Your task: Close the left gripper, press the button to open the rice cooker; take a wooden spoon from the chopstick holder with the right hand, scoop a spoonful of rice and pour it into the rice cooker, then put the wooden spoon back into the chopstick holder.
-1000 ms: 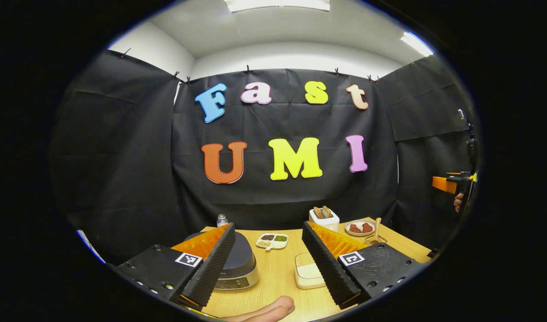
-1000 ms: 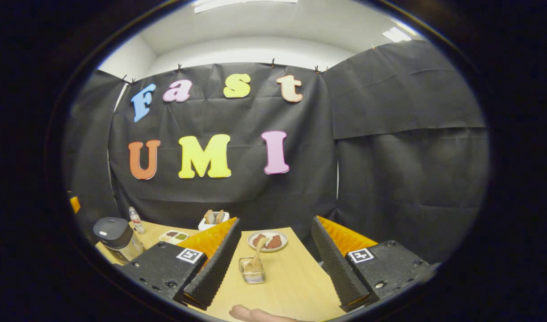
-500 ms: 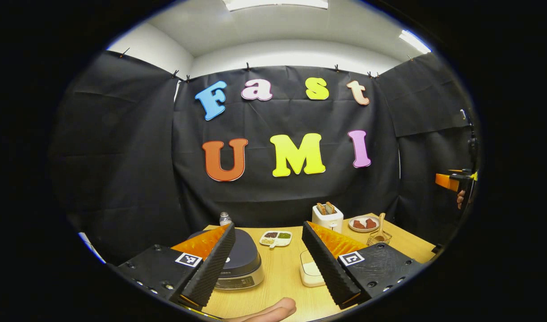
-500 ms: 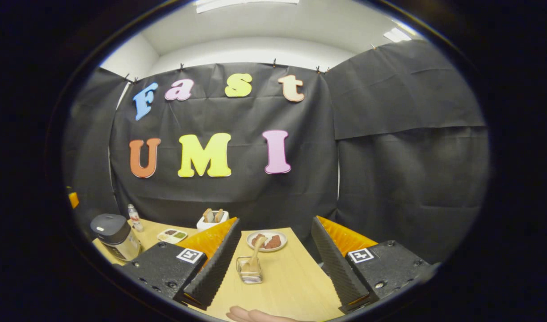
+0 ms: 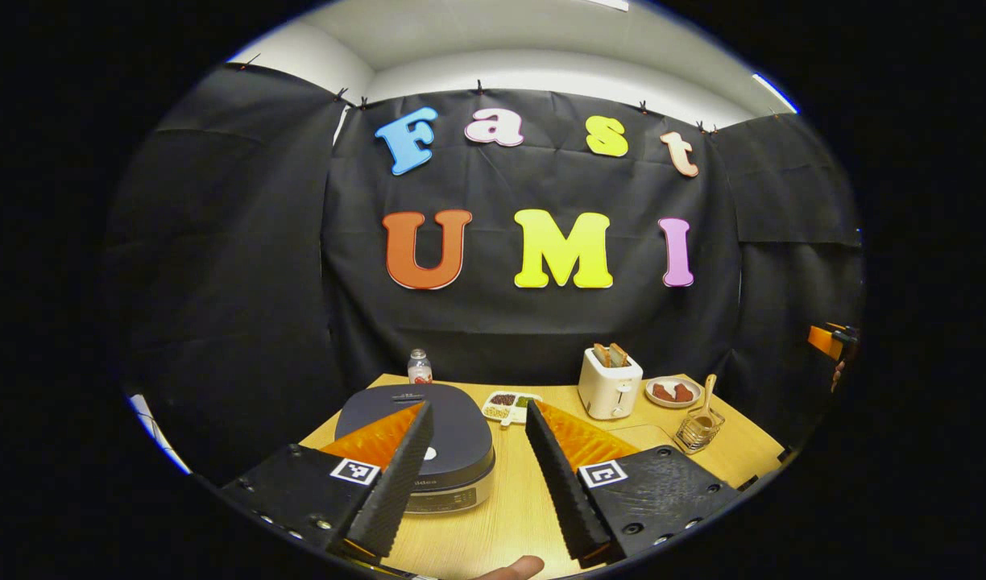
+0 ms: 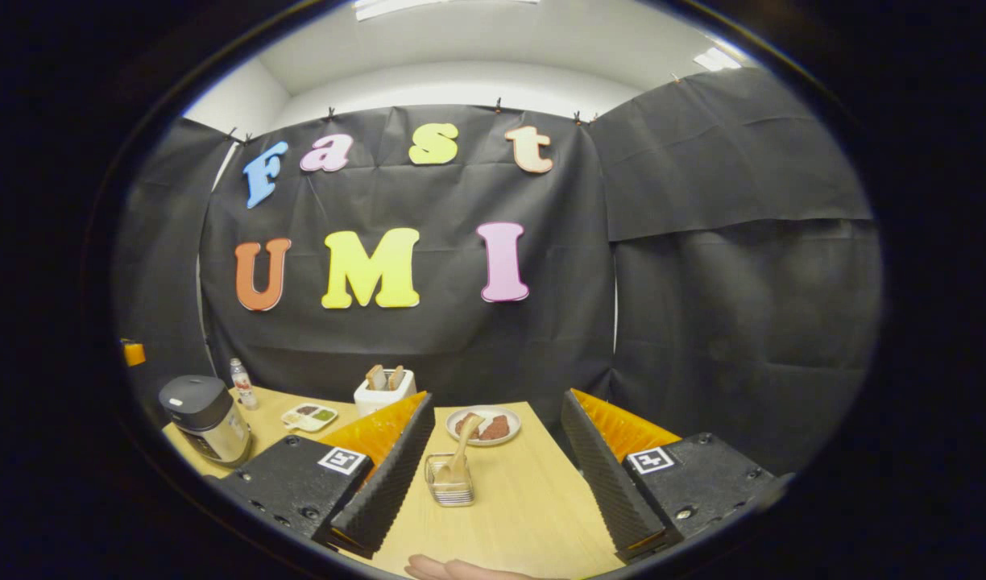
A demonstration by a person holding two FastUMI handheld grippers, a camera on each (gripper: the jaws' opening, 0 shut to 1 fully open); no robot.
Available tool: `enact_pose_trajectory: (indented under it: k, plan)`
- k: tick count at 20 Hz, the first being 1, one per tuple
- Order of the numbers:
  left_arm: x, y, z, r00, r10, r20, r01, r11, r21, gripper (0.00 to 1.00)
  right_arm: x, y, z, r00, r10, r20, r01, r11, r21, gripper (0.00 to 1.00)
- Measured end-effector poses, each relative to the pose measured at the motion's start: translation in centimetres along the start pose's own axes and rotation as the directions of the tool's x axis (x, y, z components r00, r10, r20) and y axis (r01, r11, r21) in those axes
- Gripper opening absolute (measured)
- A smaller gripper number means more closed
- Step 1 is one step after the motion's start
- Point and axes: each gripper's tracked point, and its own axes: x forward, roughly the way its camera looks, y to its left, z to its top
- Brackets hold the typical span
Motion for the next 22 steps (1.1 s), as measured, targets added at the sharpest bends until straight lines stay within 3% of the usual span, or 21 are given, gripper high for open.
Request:
enact_pose_trajectory:
  k: [3, 4, 5, 12, 14, 16, 17, 22]
  plan:
    - [1.4, 1.3, -1.5, 0.999, 0.005, -0.054, -0.006, 1.0, -0.013, 0.61, 0.3, 0.2, -0.6, 1.0, 0.005, -0.008, -0.005, 1.0, -0.004, 1.0]
    - [1.8, 1.9, -2.0, 0.997, 0.022, -0.069, -0.023, 1.0, -0.013, 0.49, 0.3, 0.2, -0.6, 1.0, 0.008, -0.005, -0.008, 1.0, -0.005, 1.0]
    - [2.2, 2.7, -2.6, 0.995, 0.039, -0.086, -0.04, 0.999, -0.009, 0.45, 0.2, 0.1, -0.7, 1.0, 0.009, 0.0, -0.009, 1.0, -0.008, 1.0]
    - [6.0, 4.8, -5.2, 0.977, 0.114, -0.182, -0.108, 0.993, 0.038, 0.43, -0.1, 0.1, -1.7, 1.0, 0.018, 0.009, -0.018, 1.0, -0.023, 1.0]
    - [5.5, 5.2, -6.5, 0.967, 0.104, -0.232, -0.105, 0.994, 0.006, 0.0, -0.1, 0.1, -2.1, 1.0, 0.018, 0.008, -0.018, 0.999, -0.032, 1.0]
    - [4.1, 6.6, -6.9, 0.955, 0.14, -0.262, -0.137, 0.99, 0.031, 0.04, -0.2, 0.1, -2.4, 1.0, 0.017, 0.006, -0.017, 0.999, -0.04, 1.0]
    - [5.7, 6.5, -7.7, 0.95, 0.148, -0.275, -0.145, 0.989, 0.031, 0.0, -0.2, 0.1, -2.6, 1.0, 0.021, 0.004, -0.021, 0.999, -0.041, 1.0]
    - [7.3, 7.1, -9.7, 0.932, 0.157, -0.328, -0.156, 0.987, 0.03, 0.0, -0.2, 0.3, -3.2, 1.0, 0.027, -0.006, -0.027, 0.998, -0.049, 1.0]
